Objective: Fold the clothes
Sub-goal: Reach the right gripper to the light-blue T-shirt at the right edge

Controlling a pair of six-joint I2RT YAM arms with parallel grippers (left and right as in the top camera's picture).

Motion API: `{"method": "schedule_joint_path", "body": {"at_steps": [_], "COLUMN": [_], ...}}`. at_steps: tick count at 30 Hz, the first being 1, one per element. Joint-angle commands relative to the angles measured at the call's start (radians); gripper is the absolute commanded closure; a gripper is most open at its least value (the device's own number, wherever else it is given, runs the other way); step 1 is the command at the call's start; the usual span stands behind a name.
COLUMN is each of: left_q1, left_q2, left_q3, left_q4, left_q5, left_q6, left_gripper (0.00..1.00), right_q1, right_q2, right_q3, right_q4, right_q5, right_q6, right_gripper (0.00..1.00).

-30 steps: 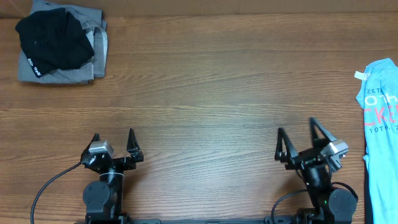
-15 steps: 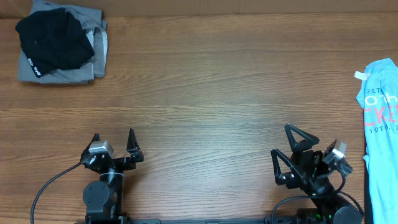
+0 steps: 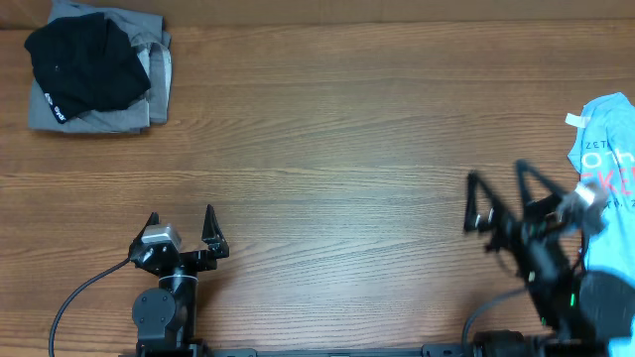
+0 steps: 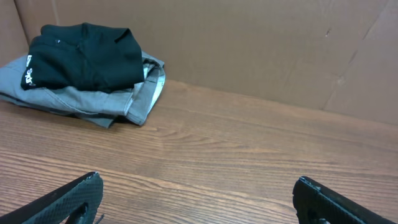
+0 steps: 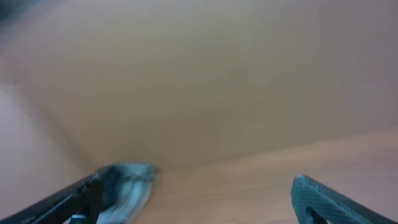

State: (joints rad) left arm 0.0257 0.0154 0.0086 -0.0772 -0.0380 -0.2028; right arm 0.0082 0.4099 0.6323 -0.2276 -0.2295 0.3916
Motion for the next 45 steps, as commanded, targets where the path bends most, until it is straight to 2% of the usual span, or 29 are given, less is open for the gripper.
{"method": "schedule_joint_path", "body": {"at_steps": [1, 5, 12, 14, 19, 22, 28, 32, 35, 45], "left_q1": [-0.006, -0.006, -0.006, -0.006, -0.006, -0.006, -0.006, -0.006, -0.006, -0.006], "left_q2": [-0.011, -0.011, -0.011, -0.011, -0.011, -0.011, -0.011, -0.011, -0.011, -0.011], "left_q3": [-0.004, -0.004, -0.004, -0.004, -0.004, -0.004, -0.004, -0.004, -0.004, -0.004], "left_q4": [0.003, 0.003, 0.003, 0.003, 0.003, 0.003, 0.003, 0.003, 0.003, 0.003], "left_q5": [0.005, 0.005, 0.005, 0.005, 0.005, 0.005, 0.005, 0.005, 0.005, 0.005], "left_q6": [0.02, 0.02, 0.02, 0.02, 0.02, 0.02, 0.02, 0.02, 0.02, 0.02], "left_gripper": [0.0, 0.0, 0.0, 0.0, 0.0, 0.0, 0.0, 0.0, 0.0, 0.0], "right_q1": [0.002, -0.025, -0.191, -0.215, -0.282, -0.333, -0.42, -0.476, -0.518, -0.556], "right_q2": [0.19, 0.453, 0.926, 1.011, 1.177, 1.276, 1.434, 1.485, 1.525, 1.666], "right_q3": [0.152, 0.329, 0.658, 0.696, 0.7, 0.7, 0.701, 0.701, 0.701, 0.745], "right_q4": [-0.106, -0.245, -0.491, -0.519, -0.483, -0.44, -0.325, -0.263, -0.222, -0.161], "right_q5": [0.368, 0.566, 0.566, 0.577, 0.61, 0.493, 0.392, 0.337, 0.226, 0.143], "right_q6": [-0.093, -0.094, -0.108, -0.108, -0.135, -0.24, -0.262, -0.263, -0.32, -0.371], "right_gripper": [0.0, 0.0, 0.0, 0.0, 0.0, 0.0, 0.02, 0.02, 0.07, 0.04]}}
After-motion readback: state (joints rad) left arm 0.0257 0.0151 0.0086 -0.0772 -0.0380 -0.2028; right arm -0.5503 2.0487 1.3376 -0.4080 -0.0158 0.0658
